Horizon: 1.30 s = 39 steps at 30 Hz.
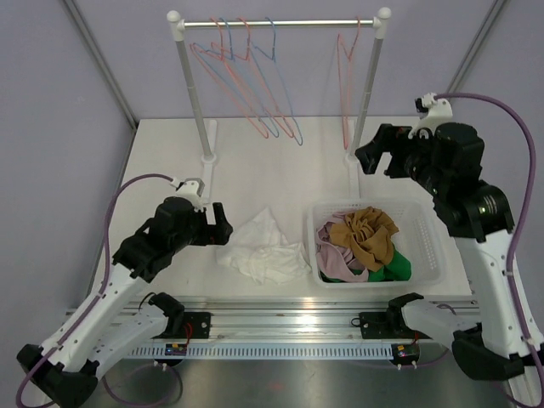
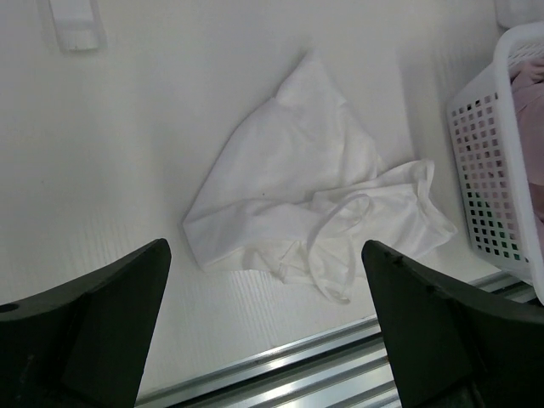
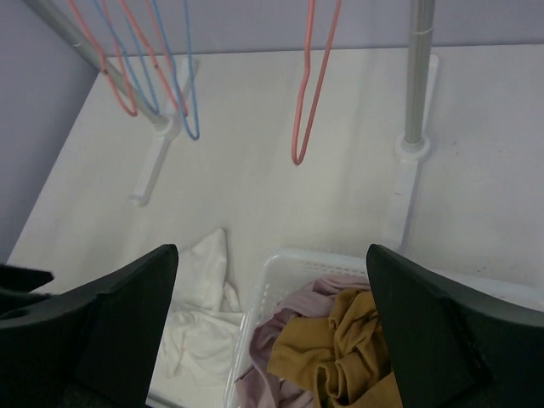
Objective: Remove the tank top from the hanger
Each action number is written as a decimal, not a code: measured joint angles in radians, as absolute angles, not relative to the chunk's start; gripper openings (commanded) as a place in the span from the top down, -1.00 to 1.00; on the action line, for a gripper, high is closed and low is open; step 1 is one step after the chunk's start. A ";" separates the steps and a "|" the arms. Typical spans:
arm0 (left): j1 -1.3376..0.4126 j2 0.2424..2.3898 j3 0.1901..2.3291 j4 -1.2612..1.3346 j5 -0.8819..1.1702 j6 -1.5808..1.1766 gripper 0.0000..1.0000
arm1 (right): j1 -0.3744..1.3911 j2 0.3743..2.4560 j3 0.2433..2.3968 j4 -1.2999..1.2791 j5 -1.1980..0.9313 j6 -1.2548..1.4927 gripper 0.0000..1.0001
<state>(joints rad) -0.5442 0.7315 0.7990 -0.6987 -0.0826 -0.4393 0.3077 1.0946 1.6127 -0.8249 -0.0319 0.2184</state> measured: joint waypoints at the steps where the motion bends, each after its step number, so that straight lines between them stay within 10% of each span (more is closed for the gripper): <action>1: -0.550 0.757 0.799 -0.699 -0.084 -0.447 -0.98 | 0.308 1.050 1.568 -0.809 -0.051 0.225 -0.99; 22: -0.898 1.505 0.867 -0.487 -0.157 -0.500 -0.94 | 0.308 0.670 1.262 -0.730 -0.338 0.338 -0.99; 30: -0.954 1.626 0.902 -0.436 -0.197 -0.513 1.00 | 0.308 0.630 1.259 -0.730 -0.362 0.339 -0.99; 39: -0.961 1.502 0.901 -0.492 -0.275 -0.529 1.00 | 0.308 0.615 1.259 -0.751 -0.359 0.332 -0.99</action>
<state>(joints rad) -0.9611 1.5024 0.9012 -0.4923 -0.2752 -0.5285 0.3077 0.6151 1.2587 -0.7513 -0.3592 0.3321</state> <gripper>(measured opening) 0.025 0.993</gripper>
